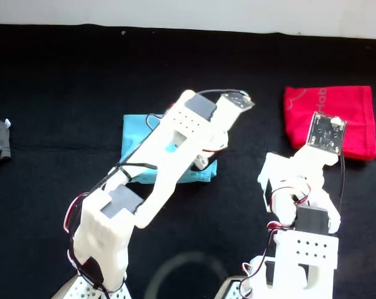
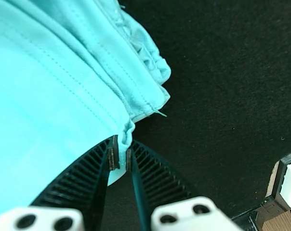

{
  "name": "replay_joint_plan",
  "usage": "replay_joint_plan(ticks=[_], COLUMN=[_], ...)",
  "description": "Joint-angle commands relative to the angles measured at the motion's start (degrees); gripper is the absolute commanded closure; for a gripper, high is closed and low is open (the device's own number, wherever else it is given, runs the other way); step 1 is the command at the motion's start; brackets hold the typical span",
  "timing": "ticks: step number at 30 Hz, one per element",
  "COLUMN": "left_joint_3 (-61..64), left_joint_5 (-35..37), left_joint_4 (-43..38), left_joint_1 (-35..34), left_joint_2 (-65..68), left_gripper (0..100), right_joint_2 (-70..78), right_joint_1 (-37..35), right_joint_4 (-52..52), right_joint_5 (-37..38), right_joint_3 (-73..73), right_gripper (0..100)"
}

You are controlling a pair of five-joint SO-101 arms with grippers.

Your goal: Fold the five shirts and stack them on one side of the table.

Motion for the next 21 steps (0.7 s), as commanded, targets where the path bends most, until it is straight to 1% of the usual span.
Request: replay_joint_plan(ticks=[1,3,6,9,13,17,21], left_joint_3=[-1.01,-3.21,-6.73,-12.0,-18.07,-14.37,-10.42], left_joint_5=[0.18,0.09,0.09,0.09,0.09,0.0,0.0], left_joint_4=[0.35,0.7,1.05,3.16,5.71,5.19,1.85], left_joint_1=[-0.31,-0.4,-1.19,-1.89,-0.92,2.24,4.79], left_joint_2=[-3.65,-3.65,-3.65,-3.56,-3.12,-1.71,2.86], left_gripper=[98,93,85,85,85,85,85], right_joint_2=[-0.84,-0.84,-0.84,-0.57,-0.75,-0.84,-0.84], right_joint_1=[1.19,3.12,7.87,10.95,11.91,11.91,12.0], right_joint_4=[-1.19,-1.1,-1.45,-4.44,-8.75,-8.92,-8.92], right_joint_5=[0.18,0.18,0.18,0.18,0.18,0.18,0.18], right_joint_3=[0.13,0.22,1.45,4.97,9.54,9.71,9.8], right_gripper=[98.5,98.5,98.5,98.5,98.5,98.5,98.5])
